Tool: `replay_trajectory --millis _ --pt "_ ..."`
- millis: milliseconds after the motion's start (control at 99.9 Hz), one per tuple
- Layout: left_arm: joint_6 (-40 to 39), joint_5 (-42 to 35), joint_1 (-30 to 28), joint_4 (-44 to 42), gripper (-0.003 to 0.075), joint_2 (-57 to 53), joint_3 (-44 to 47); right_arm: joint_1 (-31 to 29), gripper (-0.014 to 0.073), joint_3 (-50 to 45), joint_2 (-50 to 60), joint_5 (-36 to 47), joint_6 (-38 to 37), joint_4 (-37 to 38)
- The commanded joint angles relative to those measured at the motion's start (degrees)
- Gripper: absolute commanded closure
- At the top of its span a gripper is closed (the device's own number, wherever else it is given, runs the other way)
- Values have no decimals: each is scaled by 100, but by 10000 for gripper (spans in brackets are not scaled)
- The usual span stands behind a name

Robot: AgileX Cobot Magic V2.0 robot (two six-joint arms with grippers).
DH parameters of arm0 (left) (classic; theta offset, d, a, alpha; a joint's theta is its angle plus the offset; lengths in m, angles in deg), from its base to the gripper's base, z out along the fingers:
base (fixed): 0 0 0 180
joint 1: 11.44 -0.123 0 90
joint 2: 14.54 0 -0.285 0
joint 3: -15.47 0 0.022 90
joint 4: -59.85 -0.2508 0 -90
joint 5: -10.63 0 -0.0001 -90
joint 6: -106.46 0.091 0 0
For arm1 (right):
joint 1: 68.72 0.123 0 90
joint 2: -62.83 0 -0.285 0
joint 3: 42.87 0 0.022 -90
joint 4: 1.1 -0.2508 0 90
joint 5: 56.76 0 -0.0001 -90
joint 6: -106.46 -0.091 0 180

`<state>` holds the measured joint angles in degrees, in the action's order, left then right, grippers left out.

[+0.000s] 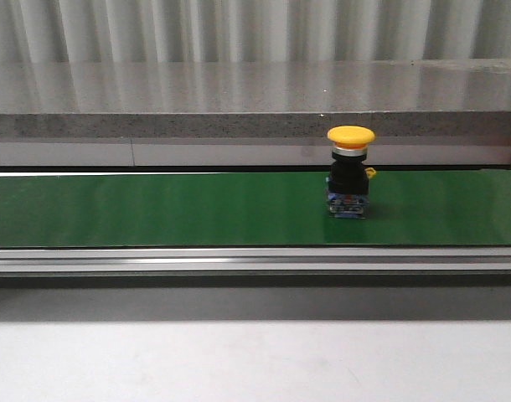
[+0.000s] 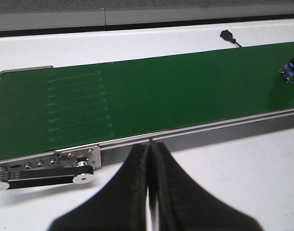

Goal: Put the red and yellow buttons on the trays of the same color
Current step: 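Lower the right gripper onto the yellow button on the belt, grasp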

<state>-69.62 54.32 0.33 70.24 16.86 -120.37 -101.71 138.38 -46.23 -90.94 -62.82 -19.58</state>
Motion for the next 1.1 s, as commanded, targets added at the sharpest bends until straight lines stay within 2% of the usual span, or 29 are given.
replay_trajectory --millis 0,130,300,520,730,881,1091 --pt "-7 -378 52 126 740 27 -146 83 106 -314 771 368 4 -99" --pt "-7 -378 52 126 740 27 -146 366 106 -903 1484 249 4 -106" --pt "-7 -378 52 126 740 27 -146 1019 106 -1467 2330 33 4 -106" --pt "-7 -378 52 126 740 27 -146 1866 74 -1583 3049 -481 4 -107" --pt "-7 -378 52 126 740 27 -146 2671 -25 -1548 3179 -932 10 -112" --pt "-7 -378 52 126 740 27 -146 3116 -34 -1548 3167 -1219 10 -170" --pt "-7 -378 52 126 740 27 -146 3429 -34 -1396 2981 -1911 240 -170"
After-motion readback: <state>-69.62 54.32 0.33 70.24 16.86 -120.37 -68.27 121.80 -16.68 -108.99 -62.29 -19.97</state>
